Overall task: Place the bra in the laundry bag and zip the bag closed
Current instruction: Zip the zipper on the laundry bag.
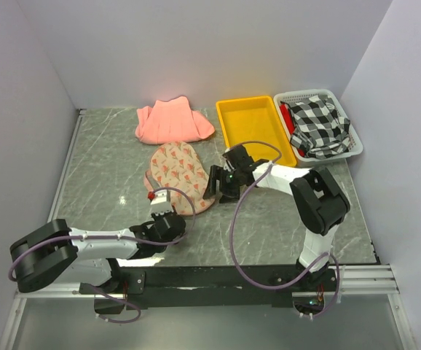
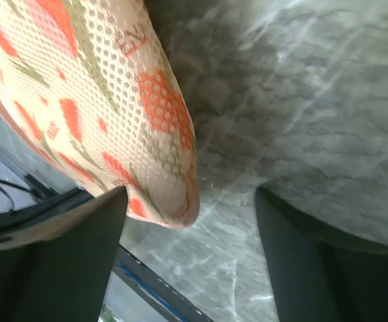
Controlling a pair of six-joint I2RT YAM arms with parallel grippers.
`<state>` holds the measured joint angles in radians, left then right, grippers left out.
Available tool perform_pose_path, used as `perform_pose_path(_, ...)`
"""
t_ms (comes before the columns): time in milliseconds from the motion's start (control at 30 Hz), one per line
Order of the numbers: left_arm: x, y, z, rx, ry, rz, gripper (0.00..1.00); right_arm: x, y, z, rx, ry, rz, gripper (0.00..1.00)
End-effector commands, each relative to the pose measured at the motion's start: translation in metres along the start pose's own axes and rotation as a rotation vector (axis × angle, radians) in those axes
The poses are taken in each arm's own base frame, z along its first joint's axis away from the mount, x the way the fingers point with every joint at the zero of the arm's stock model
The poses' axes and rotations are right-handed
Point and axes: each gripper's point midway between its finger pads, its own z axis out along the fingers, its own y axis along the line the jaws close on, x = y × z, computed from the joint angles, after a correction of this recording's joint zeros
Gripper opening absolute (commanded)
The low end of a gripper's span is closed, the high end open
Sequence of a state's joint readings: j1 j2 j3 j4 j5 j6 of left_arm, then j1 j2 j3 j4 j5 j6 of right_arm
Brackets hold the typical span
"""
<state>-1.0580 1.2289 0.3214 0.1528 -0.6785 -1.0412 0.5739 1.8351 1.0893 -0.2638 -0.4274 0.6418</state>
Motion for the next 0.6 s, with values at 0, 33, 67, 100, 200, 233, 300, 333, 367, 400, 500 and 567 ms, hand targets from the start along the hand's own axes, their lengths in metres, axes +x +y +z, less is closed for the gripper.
perform_pose_path(0,-0.012,-0.029,0.003,0.057,-0.019,-0.020,0.01,-0.009,0.024,-0.019,-0.115,-0.084,0.065,0.86)
perform_pose_path(33,-0.012,-0.032,0.005,0.062,-0.018,-0.022,0.01,-0.011,0.030,-0.020,-0.147,-0.102,0.091,0.87)
perform_pose_path(67,-0.011,-0.034,0.006,0.066,-0.015,-0.022,0.01,-0.009,0.030,-0.021,-0.158,-0.100,0.107,0.86)
perform_pose_path(100,-0.013,-0.039,0.006,0.079,-0.019,-0.029,0.01,-0.003,0.028,-0.022,-0.161,-0.096,0.124,0.87)
perform_pose_path(200,-0.015,-0.056,0.007,0.116,-0.015,-0.010,0.01,0.007,0.036,-0.025,-0.234,-0.082,0.171,0.87)
perform_pose_path(233,-0.016,-0.062,0.009,0.124,-0.013,-0.010,0.01,0.006,0.039,-0.026,-0.259,-0.089,0.192,0.87)
perform_pose_path(300,-0.018,-0.070,0.010,0.138,-0.014,0.003,0.01,0.011,0.038,-0.025,-0.263,-0.087,0.208,0.88)
perform_pose_path(333,-0.019,-0.077,0.011,0.146,-0.012,0.005,0.01,0.007,0.043,-0.028,-0.290,-0.106,0.218,0.87)
perform_pose_path(367,-0.019,-0.081,0.011,0.152,-0.008,0.010,0.01,0.012,0.039,-0.026,-0.293,-0.106,0.233,0.87)
perform_pose_path(400,-0.020,-0.085,0.011,0.161,-0.008,0.014,0.01,0.012,0.042,-0.028,-0.310,-0.112,0.239,0.87)
perform_pose_path(500,-0.019,-0.101,0.010,0.197,0.003,0.026,0.01,0.008,0.050,-0.029,-0.347,-0.142,0.258,0.87)
perform_pose_path(567,-0.016,-0.111,0.008,0.218,0.014,0.034,0.01,0.003,0.054,-0.029,-0.364,-0.163,0.268,0.87)
